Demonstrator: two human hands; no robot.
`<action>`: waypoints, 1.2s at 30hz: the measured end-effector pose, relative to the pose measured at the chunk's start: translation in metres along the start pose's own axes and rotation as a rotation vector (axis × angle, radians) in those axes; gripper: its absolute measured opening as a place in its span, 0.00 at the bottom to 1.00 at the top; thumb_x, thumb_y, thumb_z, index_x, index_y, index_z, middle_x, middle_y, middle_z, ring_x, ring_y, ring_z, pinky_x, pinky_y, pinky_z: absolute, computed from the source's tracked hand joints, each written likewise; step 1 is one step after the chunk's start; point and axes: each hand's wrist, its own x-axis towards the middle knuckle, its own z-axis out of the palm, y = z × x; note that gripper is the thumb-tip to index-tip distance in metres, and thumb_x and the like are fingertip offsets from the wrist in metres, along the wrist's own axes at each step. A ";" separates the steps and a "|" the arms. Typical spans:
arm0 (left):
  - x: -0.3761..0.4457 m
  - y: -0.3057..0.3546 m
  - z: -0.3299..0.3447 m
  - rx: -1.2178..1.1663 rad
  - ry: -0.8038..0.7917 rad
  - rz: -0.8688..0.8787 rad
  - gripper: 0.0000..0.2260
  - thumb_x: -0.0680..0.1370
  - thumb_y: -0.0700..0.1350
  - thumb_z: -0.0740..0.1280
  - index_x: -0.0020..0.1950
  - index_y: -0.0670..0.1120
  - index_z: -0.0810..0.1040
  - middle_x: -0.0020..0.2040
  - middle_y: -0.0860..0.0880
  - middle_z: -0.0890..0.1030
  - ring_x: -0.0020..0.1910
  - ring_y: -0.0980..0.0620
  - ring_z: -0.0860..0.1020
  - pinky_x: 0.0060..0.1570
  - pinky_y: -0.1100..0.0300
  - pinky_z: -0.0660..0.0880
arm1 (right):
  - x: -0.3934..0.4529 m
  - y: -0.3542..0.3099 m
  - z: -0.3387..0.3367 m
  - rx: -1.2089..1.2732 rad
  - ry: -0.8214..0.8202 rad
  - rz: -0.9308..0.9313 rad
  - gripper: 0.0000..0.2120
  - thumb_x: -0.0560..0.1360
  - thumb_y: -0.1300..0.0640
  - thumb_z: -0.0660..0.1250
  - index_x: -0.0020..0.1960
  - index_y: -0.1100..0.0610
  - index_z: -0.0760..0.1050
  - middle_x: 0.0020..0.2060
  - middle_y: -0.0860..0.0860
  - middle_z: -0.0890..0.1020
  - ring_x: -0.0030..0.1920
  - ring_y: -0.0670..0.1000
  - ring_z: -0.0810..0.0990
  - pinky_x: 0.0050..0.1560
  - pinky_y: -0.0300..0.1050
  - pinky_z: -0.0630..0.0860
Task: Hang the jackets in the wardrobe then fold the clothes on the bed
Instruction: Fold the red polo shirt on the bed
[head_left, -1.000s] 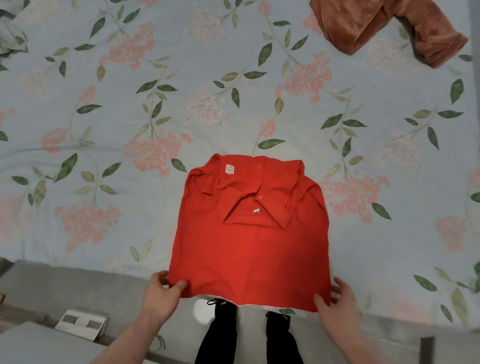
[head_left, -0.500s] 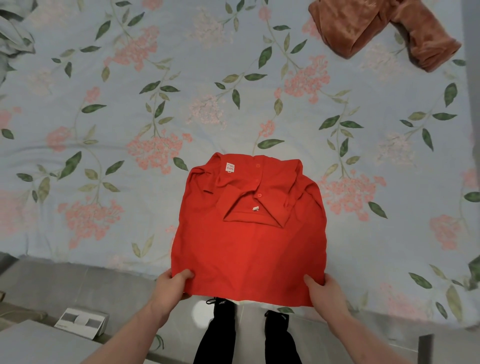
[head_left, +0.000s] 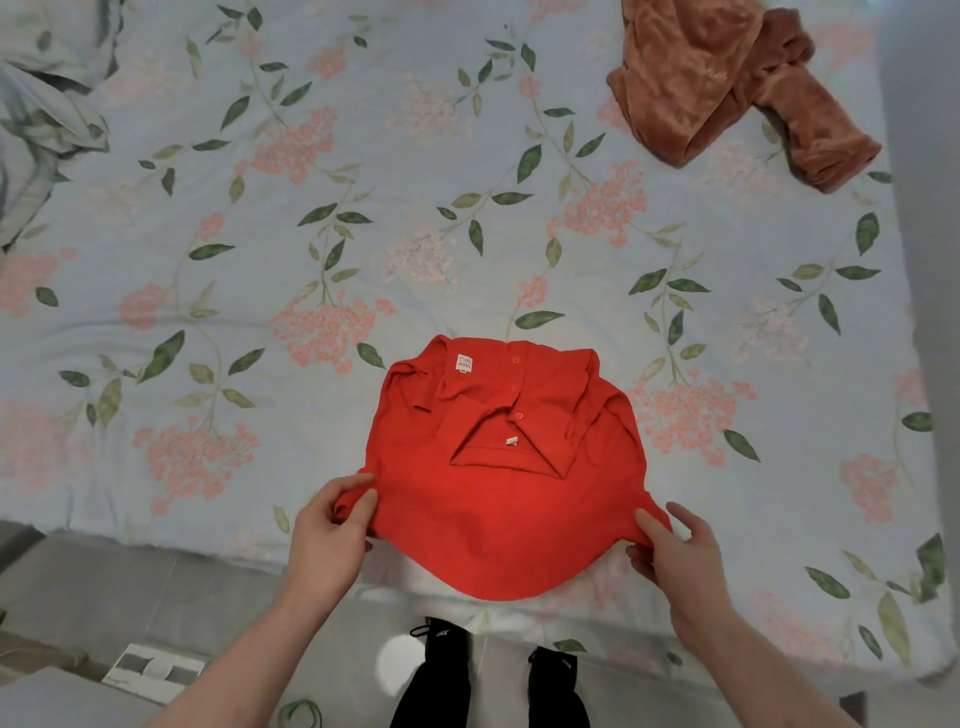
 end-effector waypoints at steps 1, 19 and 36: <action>0.004 0.013 0.000 -0.028 -0.012 0.002 0.06 0.81 0.40 0.69 0.54 0.49 0.84 0.45 0.46 0.85 0.38 0.45 0.84 0.34 0.57 0.80 | 0.001 -0.013 0.002 0.023 -0.009 -0.018 0.15 0.80 0.60 0.71 0.64 0.55 0.72 0.44 0.60 0.84 0.34 0.53 0.82 0.42 0.48 0.81; 0.149 0.120 0.043 -0.261 -0.116 -0.218 0.13 0.77 0.48 0.76 0.58 0.43 0.80 0.51 0.47 0.85 0.45 0.51 0.82 0.36 0.57 0.84 | 0.082 -0.135 0.056 -0.001 -0.052 -0.006 0.14 0.78 0.58 0.70 0.62 0.61 0.78 0.45 0.52 0.85 0.40 0.47 0.86 0.23 0.36 0.73; 0.129 0.073 0.094 0.483 -0.113 0.509 0.39 0.75 0.46 0.69 0.84 0.49 0.55 0.83 0.47 0.57 0.81 0.47 0.57 0.79 0.47 0.58 | 0.112 -0.093 0.068 -0.488 -0.003 -0.428 0.36 0.75 0.61 0.69 0.78 0.48 0.57 0.74 0.46 0.70 0.65 0.51 0.77 0.65 0.56 0.76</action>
